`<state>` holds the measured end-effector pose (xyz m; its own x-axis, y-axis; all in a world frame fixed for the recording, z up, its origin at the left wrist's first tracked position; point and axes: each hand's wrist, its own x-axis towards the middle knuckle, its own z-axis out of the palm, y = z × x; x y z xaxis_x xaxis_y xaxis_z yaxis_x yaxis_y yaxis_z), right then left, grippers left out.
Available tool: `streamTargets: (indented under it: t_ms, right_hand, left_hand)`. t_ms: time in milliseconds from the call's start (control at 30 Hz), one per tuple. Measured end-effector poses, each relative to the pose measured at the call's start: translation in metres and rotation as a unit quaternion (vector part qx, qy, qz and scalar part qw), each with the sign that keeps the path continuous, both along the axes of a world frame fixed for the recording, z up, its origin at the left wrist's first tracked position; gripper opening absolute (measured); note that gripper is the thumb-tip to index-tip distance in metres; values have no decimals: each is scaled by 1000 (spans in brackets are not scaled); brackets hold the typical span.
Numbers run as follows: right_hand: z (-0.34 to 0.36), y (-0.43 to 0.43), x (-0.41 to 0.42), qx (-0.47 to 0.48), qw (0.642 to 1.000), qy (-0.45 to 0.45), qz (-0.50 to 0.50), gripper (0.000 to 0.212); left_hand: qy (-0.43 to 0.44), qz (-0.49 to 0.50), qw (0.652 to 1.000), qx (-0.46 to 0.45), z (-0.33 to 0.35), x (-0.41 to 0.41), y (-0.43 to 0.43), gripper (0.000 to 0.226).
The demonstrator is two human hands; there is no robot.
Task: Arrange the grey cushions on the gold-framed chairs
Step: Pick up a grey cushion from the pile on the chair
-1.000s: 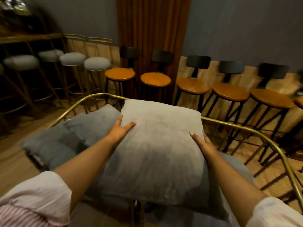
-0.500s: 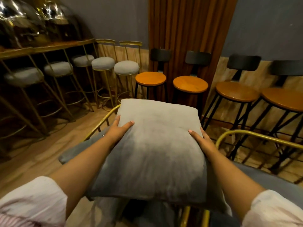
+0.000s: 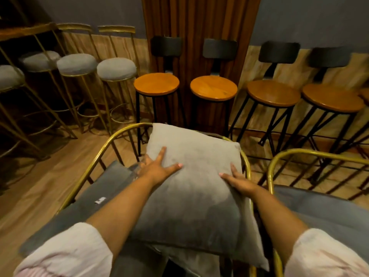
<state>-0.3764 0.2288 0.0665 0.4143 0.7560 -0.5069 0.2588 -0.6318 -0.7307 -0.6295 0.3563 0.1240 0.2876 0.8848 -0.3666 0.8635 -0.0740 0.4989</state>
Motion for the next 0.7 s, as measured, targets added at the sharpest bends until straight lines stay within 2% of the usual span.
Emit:
streamTargets:
  t_ms: [133,367,467,567,700]
  right_hand:
    - [-21,18,-16,-45,997,-67,22,96]
    - [-22,17,-19,-47,997,-68,14,94]
    - [-10,4,-21,-2,996,-90,26,79]
    - [9,-20,-20,57,994,-73,52,65]
    - [36,-72,-8,112,991,-66,26,58]
  left_hand:
    - [58,-22,997,47,-16,0,11,95]
    - [73,-39,995,62,-23,-5,17,94]
    - [82,-48,992,88,-10,-4,6,92]
    - [153,-59,980,110,7,5,-8,89]
    - [187,-48,975,107,28,25,-44,68]
